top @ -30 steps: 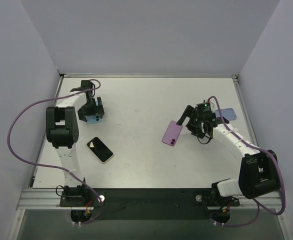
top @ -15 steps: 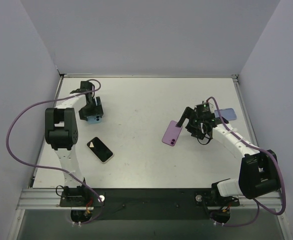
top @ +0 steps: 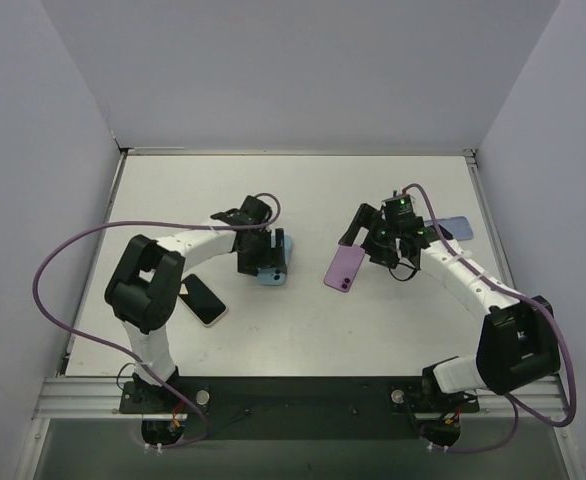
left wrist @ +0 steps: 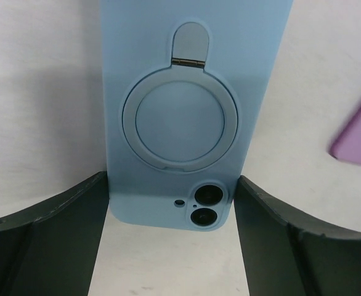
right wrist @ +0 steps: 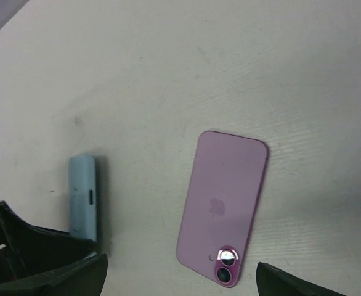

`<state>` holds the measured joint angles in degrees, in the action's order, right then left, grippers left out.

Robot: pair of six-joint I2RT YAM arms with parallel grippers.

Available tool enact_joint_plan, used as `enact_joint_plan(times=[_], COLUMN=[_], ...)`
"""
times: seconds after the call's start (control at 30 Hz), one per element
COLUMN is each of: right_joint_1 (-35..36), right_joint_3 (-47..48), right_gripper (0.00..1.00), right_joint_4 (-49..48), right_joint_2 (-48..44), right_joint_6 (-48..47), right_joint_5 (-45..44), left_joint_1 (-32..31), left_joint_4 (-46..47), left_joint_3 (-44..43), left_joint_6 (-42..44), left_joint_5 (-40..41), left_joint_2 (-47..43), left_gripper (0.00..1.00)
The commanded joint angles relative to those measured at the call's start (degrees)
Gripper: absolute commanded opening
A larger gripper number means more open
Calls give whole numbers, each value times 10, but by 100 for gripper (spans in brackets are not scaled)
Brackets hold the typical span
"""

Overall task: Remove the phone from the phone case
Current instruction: Move the phone to the center of the board.

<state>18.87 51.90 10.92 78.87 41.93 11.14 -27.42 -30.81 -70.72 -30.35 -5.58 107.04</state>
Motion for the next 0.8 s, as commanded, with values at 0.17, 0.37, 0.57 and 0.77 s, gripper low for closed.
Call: enact_joint_plan(times=[0.17,0.37,0.57,0.77], right_joint_1=[41,65,107,128], right_joint_3=[71,96,137,175], right_gripper=[94,80,73,48], right_joint_4=[-34,-63,-62,-68], right_joint_2=[79,147,214,285], right_joint_6=[32,54,54,64], right_joint_5=[98,140,145,156], left_joint_1=[-47,-47,-47,-46], left_joint_4=[110,151,173,180], left_joint_3=[79,103,117,123], left_joint_6=[-122,-140,-148,-151], left_joint_5=[-175,-211,-220,-228], left_joint_2=[-65,-66,-69,-82], left_gripper=[45,44,43,43])
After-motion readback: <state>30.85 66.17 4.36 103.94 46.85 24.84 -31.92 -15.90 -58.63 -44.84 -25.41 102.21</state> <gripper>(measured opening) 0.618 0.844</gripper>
